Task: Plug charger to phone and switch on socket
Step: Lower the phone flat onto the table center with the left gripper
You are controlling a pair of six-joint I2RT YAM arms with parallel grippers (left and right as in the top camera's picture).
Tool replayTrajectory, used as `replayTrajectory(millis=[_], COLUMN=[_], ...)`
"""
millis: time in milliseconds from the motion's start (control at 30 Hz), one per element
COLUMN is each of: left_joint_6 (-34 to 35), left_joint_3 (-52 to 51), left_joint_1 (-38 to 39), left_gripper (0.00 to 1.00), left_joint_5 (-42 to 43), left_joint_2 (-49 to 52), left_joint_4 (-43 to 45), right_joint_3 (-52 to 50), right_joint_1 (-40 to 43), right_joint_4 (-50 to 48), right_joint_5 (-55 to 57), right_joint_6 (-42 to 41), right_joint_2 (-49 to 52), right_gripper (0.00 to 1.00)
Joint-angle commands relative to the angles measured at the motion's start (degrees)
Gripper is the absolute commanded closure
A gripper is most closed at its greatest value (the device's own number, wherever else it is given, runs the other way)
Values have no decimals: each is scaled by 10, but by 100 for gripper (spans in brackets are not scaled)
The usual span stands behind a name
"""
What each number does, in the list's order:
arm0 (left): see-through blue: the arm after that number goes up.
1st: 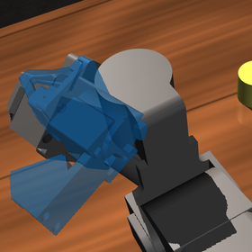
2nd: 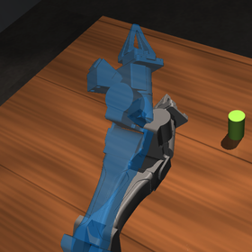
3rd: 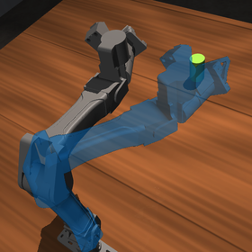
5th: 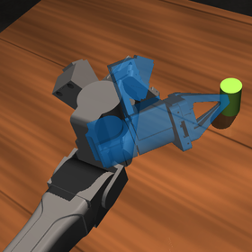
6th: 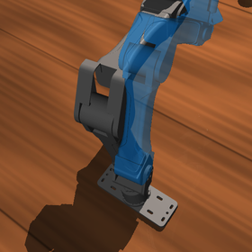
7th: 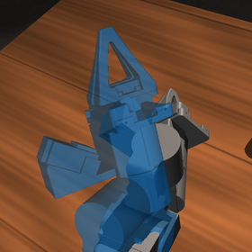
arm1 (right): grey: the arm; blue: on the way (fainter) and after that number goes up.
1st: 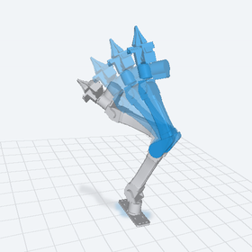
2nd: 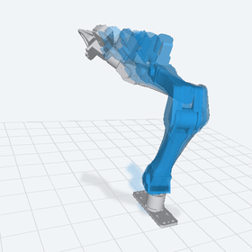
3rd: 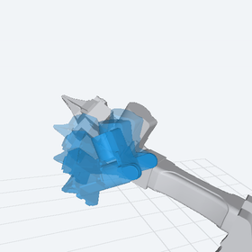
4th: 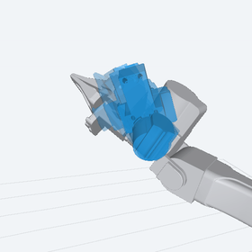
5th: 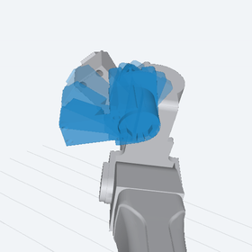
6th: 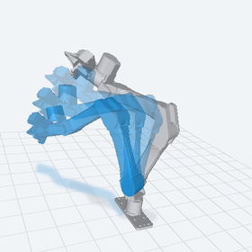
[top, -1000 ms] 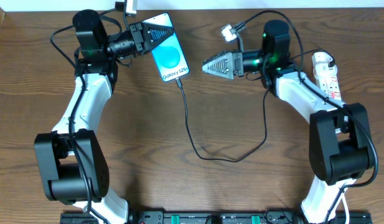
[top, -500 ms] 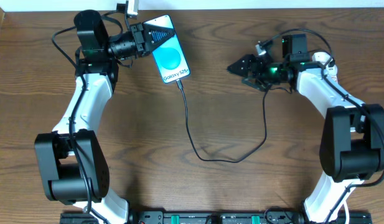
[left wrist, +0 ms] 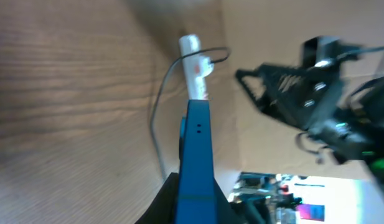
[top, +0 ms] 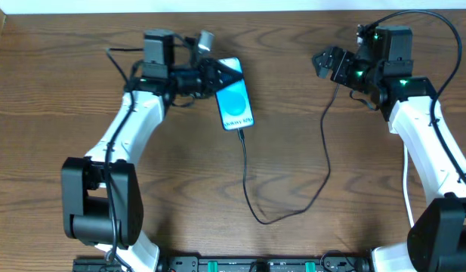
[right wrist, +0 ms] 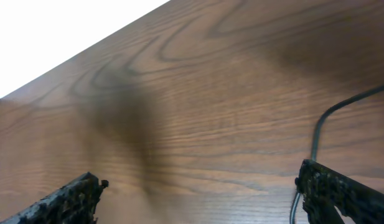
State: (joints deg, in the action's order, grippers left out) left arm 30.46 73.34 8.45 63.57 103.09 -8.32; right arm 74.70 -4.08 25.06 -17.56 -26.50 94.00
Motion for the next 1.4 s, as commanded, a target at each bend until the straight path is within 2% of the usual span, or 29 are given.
replayTrajectory(millis=[0,233,600,733,1000,1367], left_joint_6=[-54,-56,-53,-47,-48,-47], left_joint_3=[0,0,0,0,0,0], left_joint_1=[34,82,94,97,119,156], left_gripper=[93,92,93,93,93,93], left_joint_5=[-63,-78,-79,-123,-136,-198], left_joint_2=[8,57,147,166,172,172], left_joint_4=[-26,-28,-27,-28,-23,-23], right_joint_3=[3,3,3,2,2,2], right_joint_1=[0,0,0,0,0,0], right_joint_4=[8,16,29,33,41,46], right_joint_5=[29,31,31,31,31,31], right_joint_6=[9,9,9,9,18,18], right_joint_2=[-4,-4,-3,-3,-3,-3], right_gripper=[1,1,1,1,1,1])
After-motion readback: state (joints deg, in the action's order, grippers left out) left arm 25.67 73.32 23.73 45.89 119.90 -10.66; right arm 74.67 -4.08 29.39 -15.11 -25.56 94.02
